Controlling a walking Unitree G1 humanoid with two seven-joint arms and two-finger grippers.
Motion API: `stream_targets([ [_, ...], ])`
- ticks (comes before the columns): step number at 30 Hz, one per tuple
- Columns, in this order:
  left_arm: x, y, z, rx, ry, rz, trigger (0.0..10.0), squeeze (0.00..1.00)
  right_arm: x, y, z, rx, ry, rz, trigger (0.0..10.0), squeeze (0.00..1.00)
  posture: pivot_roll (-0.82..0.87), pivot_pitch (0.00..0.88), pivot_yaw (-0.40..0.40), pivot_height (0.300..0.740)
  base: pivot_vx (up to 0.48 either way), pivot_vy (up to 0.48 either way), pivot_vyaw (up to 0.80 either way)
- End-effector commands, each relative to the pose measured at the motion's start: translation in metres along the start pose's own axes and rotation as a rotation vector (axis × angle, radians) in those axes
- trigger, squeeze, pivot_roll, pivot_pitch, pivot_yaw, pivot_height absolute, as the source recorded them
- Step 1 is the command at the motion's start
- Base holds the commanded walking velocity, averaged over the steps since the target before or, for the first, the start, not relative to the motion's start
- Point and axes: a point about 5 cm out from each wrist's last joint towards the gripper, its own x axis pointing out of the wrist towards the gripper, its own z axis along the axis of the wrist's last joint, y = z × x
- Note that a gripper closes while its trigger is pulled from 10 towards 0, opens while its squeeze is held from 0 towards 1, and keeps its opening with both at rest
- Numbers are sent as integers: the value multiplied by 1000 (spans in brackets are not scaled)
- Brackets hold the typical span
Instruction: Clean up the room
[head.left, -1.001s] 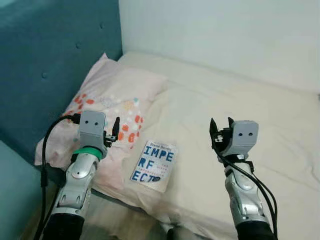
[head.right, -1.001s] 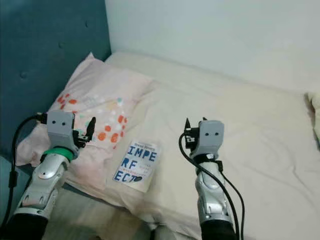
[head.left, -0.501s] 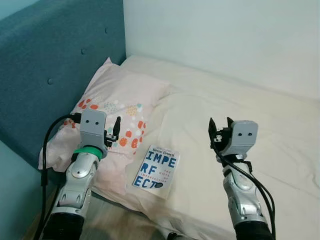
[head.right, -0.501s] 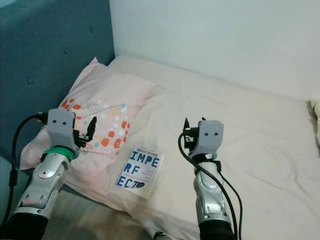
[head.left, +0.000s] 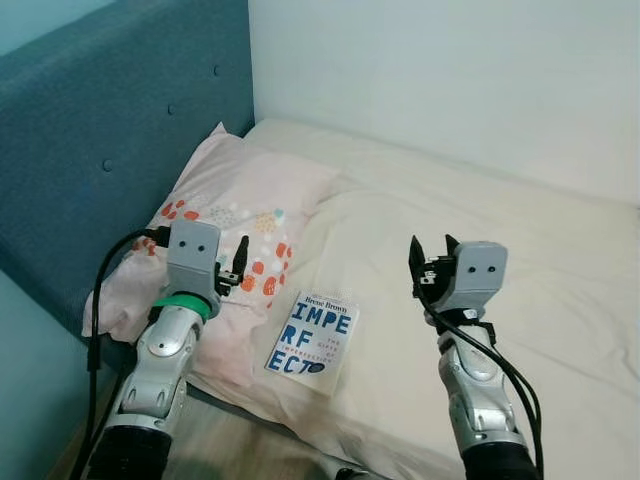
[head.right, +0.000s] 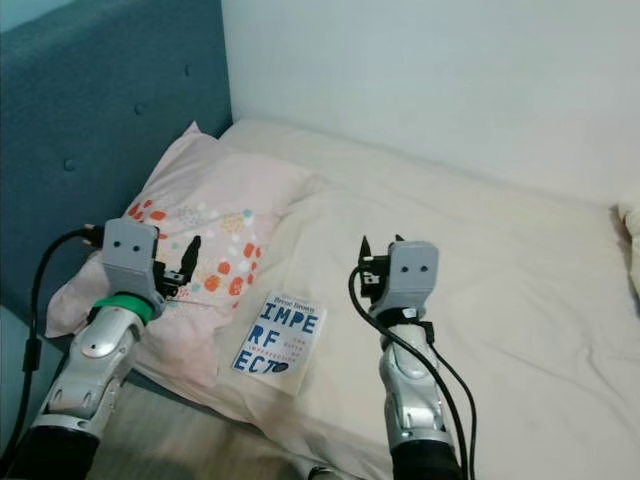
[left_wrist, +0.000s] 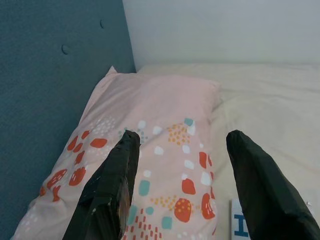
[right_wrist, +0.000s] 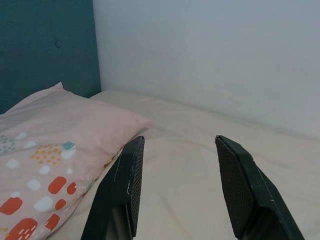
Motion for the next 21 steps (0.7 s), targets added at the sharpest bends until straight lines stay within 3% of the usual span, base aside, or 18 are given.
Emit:
stream_targets([
  [1,-3,-1,-4,-3,25,-8,10000,0,-4,-4,-6,7,23,-19,10000,0,-27,14,17,740,0,0,0],
  [21,-2,-1,-5,-11,28,-6,10000,0,-5,-3,-8,9,28,-22,10000,0,-27,18,18,740,0,0,0],
])
